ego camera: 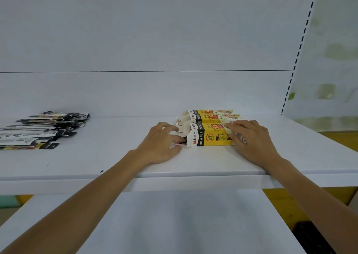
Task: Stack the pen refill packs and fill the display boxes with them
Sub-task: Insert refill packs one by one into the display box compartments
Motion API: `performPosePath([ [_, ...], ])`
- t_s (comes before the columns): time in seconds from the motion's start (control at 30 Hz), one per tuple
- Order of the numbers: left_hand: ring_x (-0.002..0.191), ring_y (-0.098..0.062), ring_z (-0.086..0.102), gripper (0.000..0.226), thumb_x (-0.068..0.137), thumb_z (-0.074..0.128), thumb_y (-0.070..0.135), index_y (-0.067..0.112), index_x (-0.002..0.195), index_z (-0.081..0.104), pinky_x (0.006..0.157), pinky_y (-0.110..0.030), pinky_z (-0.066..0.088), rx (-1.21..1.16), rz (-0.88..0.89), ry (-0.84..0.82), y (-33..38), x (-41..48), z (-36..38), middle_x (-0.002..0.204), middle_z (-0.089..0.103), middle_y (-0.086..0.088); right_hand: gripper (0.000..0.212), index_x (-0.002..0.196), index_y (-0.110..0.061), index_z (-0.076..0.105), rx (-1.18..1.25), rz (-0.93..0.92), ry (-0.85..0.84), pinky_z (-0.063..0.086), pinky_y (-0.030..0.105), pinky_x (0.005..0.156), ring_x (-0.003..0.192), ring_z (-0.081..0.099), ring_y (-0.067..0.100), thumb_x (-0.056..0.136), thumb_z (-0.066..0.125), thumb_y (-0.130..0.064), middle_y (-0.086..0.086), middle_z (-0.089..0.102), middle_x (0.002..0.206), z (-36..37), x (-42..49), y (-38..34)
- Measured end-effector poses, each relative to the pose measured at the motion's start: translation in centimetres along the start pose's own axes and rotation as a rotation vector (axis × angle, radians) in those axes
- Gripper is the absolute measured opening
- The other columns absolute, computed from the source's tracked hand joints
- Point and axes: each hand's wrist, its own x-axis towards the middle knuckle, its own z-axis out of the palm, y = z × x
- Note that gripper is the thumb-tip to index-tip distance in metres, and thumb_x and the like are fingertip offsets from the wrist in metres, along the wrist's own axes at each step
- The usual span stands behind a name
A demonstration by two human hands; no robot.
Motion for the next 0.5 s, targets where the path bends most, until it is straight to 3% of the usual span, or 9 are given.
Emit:
performPosePath([
  [0.13,0.127,-0.024,0.032,0.037,0.094,0.043,0.021,0.028,0.129,0.05,0.104,-0.032,0.026,-0.034,0.053,-0.087,0.5,0.4,-0.2,0.13,0.05,0.003,0.035,0.112,-0.024,0.067,0.006,-0.002,0.002,0.047,0.045,0.08,0.1,0.057,0.028,0.086,0.045,-0.032,0.001,0.065,0.111,-0.1,0.0,-0.1],
  [0.2,0.116,-0.024,0.042,0.047,0.091,0.045,0.016,0.026,0.136,0.04,0.097,-0.032,0.033,-0.15,0.007,-0.084,1.1,0.5,-0.4,0.115,0.057,-0.003,0.037,0.114,-0.024,0.066,0.003,0.01,-0.011,0.045,0.045,0.082,0.103,0.056,0.027,0.086,0.043,-0.033,0.0,0.065,0.113,-0.3,0.0,-0.3],
  [0.27,0.111,-0.023,0.047,0.054,0.089,0.047,0.016,0.025,0.14,0.033,0.093,-0.032,0.036,-0.26,-0.085,-0.034,1.2,0.4,-0.2,0.112,0.059,-0.001,0.038,0.115,-0.025,0.066,0.007,0.02,-0.024,0.044,0.044,0.083,0.104,0.055,0.026,0.086,0.042,-0.034,0.0,0.064,0.114,-0.3,0.0,-0.3],
  [0.33,0.112,-0.02,0.049,0.044,0.088,0.049,0.018,0.022,0.131,0.042,0.091,-0.029,0.036,-0.394,-0.201,0.038,1.1,0.3,0.0,0.117,0.06,0.005,0.038,0.115,-0.025,0.065,0.006,0.022,-0.031,0.044,0.044,0.083,0.106,0.055,0.026,0.087,0.042,-0.035,0.0,0.064,0.115,-0.4,-0.1,-0.3],
  [0.4,0.108,-0.017,0.051,0.03,0.087,0.049,0.024,0.024,0.115,0.058,0.092,-0.029,0.037,-0.419,-0.193,0.071,1.1,0.2,0.0,0.102,0.062,0.014,0.036,0.117,-0.024,0.064,0.002,0.026,-0.036,0.043,0.043,0.085,0.108,0.054,0.026,0.088,0.044,-0.033,0.0,0.063,0.117,-0.5,-0.1,-0.3],
  [0.47,0.107,-0.016,0.048,0.02,0.086,0.051,0.028,0.027,0.098,0.066,0.101,-0.038,0.034,-0.382,-0.148,0.025,1.5,0.3,-0.1,0.09,0.056,0.019,0.034,0.122,-0.02,0.06,0.014,0.063,-0.056,0.038,0.044,0.091,0.115,0.051,0.026,0.091,0.05,-0.029,0.001,0.061,0.124,-0.5,0.0,-0.4],
  [0.5,0.114,-0.015,0.042,0.017,0.086,0.054,0.028,0.029,0.098,0.066,0.106,-0.044,0.028,-0.367,-0.136,-0.028,1.8,0.3,-0.2,0.098,0.056,0.017,0.035,0.124,-0.018,0.058,0.018,0.084,-0.071,0.036,0.043,0.094,0.117,0.048,0.025,0.091,0.051,-0.029,0.001,0.059,0.127,-0.5,0.1,-0.5],
])
